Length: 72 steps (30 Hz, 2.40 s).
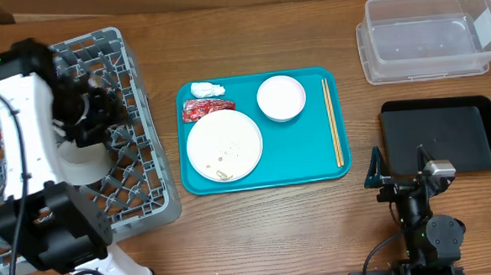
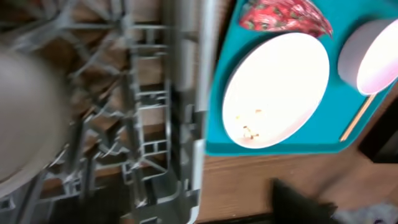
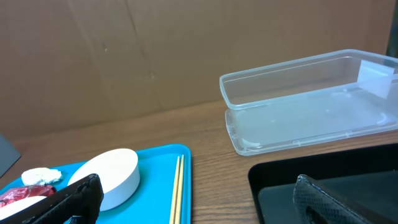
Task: Sort waste into correct bins and load items into the dishwasher
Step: 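Grasp the dish rack's right edge with the left gripper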
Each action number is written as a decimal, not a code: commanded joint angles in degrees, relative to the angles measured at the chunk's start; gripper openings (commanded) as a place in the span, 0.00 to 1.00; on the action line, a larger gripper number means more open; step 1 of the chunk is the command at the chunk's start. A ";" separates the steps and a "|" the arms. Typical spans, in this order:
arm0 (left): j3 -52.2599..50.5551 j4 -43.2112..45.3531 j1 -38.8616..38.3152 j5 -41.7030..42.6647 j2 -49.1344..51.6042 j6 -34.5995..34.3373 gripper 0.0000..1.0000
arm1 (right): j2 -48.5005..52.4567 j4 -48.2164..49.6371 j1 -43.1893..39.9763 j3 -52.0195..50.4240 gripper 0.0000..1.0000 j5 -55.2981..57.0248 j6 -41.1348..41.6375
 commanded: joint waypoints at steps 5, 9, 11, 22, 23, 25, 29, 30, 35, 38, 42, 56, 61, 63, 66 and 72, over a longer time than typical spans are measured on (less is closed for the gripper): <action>0.98 5.05 -9.03 -12.57 -0.79 -9.35 1.00 | -0.63 0.37 0.31 -0.59 1.00 0.37 -0.42; 0.98 5.53 -10.73 -12.63 -0.39 -9.62 0.93 | -0.63 0.37 0.31 -0.59 1.00 0.39 -0.42; 0.61 5.68 -10.78 -12.63 -0.39 -11.67 0.76 | -0.63 0.37 0.31 -0.59 1.00 0.37 -0.42; -11.82 12.11 -10.84 -17.20 -0.39 -20.68 0.64 | -0.63 0.37 0.31 -0.59 1.00 0.37 -0.42; -12.87 13.25 -10.91 -16.83 -0.39 -20.68 0.63 | -0.63 0.37 0.31 -0.59 1.00 0.37 -0.42; -14.12 14.73 -11.19 -16.55 -0.39 -20.68 0.63 | -0.63 0.37 0.31 -0.59 1.00 0.37 -0.42; -15.04 16.41 -12.22 -16.50 -0.39 -20.68 0.58 | -0.63 0.37 0.31 -0.59 1.00 0.37 -0.42; -15.04 16.52 -12.52 -16.55 -0.39 -20.68 0.52 | -0.63 0.37 0.31 -0.59 1.00 0.37 -0.42; -15.43 16.70 -14.78 -17.35 -0.39 -21.11 0.31 | -0.63 0.37 0.31 -0.59 1.00 0.37 -0.42; -16.68 16.83 -16.65 -22.12 -0.39 -24.74 0.31 | -0.63 0.35 0.31 -0.59 1.00 0.37 -0.42; -19.26 17.53 -18.27 -27.04 -0.39 -29.07 0.34 | -0.63 0.37 0.31 -0.59 1.00 0.37 -0.42; -22.84 16.90 -18.27 -18.36 -0.39 -22.29 0.13 | -0.63 0.37 0.31 -0.59 1.00 0.37 -0.44; -22.84 13.22 -18.27 -18.34 -0.39 -21.62 0.09 | -0.63 0.35 0.31 -0.59 1.00 0.37 -0.42; -22.84 11.82 -18.27 -18.34 -0.39 -21.33 0.10 | -0.63 0.37 0.31 -0.59 1.00 0.37 -0.42; -22.84 9.70 -18.27 -18.45 -0.39 -20.31 0.15 | -0.63 0.35 0.31 -0.59 1.00 0.37 -0.42; -22.84 7.26 -18.25 -22.08 -0.39 -18.29 0.21 | -0.63 0.37 0.31 -0.59 1.00 0.37 -0.42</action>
